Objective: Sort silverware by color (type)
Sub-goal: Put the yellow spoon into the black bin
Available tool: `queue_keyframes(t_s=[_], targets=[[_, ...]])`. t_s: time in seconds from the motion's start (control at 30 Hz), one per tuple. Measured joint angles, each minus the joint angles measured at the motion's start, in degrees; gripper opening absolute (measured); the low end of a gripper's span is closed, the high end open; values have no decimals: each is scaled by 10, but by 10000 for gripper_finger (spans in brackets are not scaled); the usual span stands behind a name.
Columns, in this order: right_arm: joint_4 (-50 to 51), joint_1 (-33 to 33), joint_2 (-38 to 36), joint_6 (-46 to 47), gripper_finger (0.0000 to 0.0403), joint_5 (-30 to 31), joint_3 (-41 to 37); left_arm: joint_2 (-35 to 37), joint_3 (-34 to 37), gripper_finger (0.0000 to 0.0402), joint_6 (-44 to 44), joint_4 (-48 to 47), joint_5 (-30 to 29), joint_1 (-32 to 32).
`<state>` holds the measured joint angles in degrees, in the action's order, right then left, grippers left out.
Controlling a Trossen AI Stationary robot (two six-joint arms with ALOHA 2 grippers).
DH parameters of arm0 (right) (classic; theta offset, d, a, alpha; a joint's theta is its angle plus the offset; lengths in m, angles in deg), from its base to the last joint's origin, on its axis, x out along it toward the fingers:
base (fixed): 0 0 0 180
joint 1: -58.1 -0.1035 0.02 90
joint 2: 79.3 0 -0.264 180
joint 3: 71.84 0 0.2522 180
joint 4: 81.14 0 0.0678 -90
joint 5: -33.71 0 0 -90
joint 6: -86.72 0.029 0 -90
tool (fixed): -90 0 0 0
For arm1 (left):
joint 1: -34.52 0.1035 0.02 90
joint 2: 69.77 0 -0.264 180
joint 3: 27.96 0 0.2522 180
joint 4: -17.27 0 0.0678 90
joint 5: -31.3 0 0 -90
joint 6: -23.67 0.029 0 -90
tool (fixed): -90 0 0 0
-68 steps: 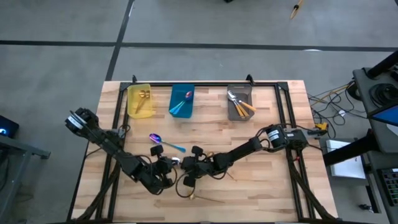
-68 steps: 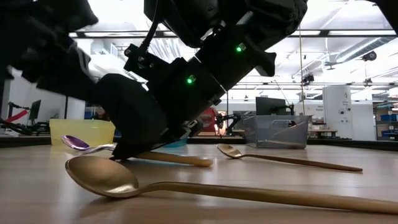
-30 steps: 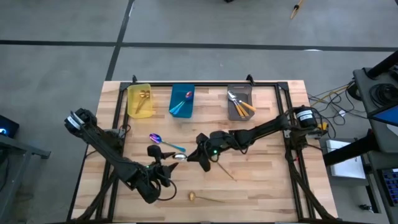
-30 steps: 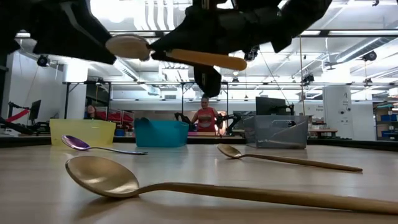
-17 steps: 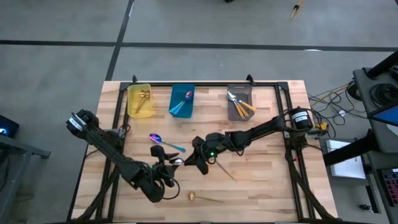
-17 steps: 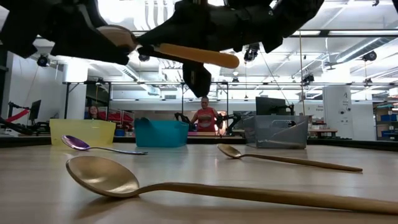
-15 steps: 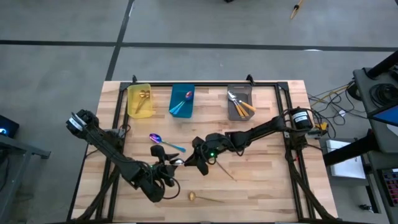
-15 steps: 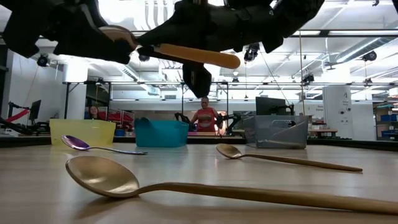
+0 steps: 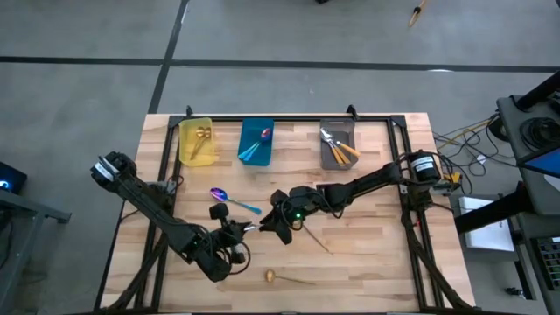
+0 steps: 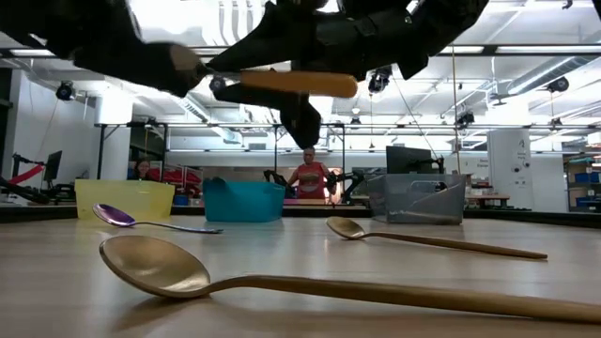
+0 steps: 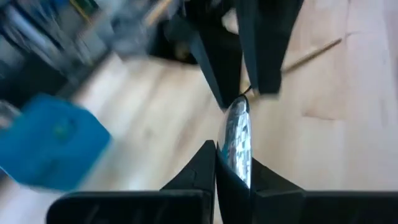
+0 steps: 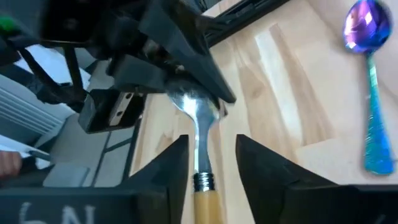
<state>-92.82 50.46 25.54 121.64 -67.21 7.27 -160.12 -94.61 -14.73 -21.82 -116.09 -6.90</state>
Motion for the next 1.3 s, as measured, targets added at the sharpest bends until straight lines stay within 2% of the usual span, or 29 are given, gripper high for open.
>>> queue_keyframes(t_s=[0.2,0.33,0.43,0.63,0.73,0.93,1.07,1.3], targets=[[38,5,-26,-90,158,16,7,5,0,2,-185,-63,119,6],[90,-13,-30,-211,166,52,33,6,0,2,-285,-71,154,15],[153,-46,-30,-305,164,126,64,8,0,1,-341,-73,170,25],[243,-117,-26,-464,159,305,113,14,0,1,-365,-73,181,39],[260,-137,-20,-485,161,373,124,21,0,1,-365,-70,194,46],[282,-138,-1,-462,158,387,123,40,0,0,-359,-44,205,50],[299,-137,16,-460,155,432,123,43,0,0,-358,-32,223,50],[305,-137,30,-470,154,444,122,43,0,0,-363,-3,240,53]])
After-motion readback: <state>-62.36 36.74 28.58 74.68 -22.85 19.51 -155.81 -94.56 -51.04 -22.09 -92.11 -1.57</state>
